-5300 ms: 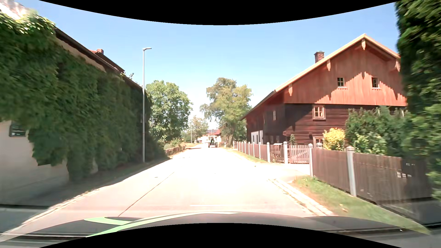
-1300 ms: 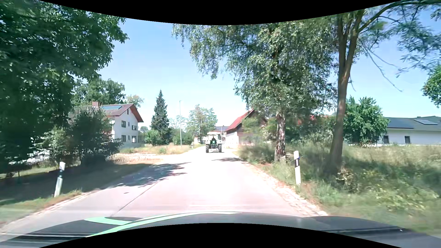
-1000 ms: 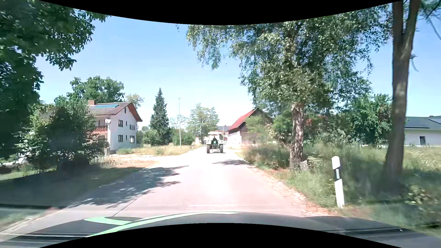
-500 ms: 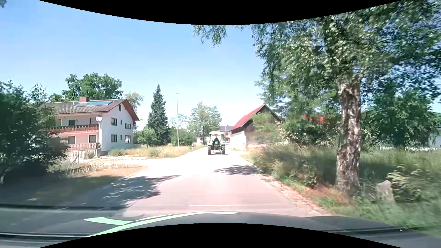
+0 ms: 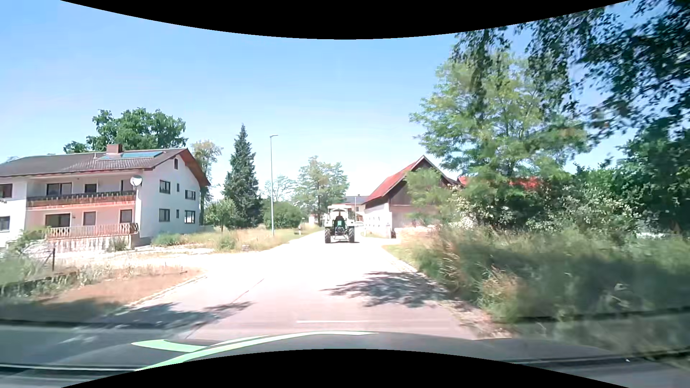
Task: Follow the waypoints while adhering to traffic rules and regulations
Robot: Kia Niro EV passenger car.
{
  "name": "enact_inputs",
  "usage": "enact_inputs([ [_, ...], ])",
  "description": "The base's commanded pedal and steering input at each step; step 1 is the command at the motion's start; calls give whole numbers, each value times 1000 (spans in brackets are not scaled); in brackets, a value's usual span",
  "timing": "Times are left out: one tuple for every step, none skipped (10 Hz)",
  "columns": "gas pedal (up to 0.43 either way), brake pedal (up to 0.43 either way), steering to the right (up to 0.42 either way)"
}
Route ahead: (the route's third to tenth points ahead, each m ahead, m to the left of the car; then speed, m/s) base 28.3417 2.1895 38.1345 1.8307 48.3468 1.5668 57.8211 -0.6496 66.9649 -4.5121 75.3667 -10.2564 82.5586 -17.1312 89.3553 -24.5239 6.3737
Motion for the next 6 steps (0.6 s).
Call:
enact_inputs([
  [39,0,-7],
  [39,0,-5],
  [39,0,-5],
  [39,0,-4],
  [28,0,-3],
  [28,0,0],
])
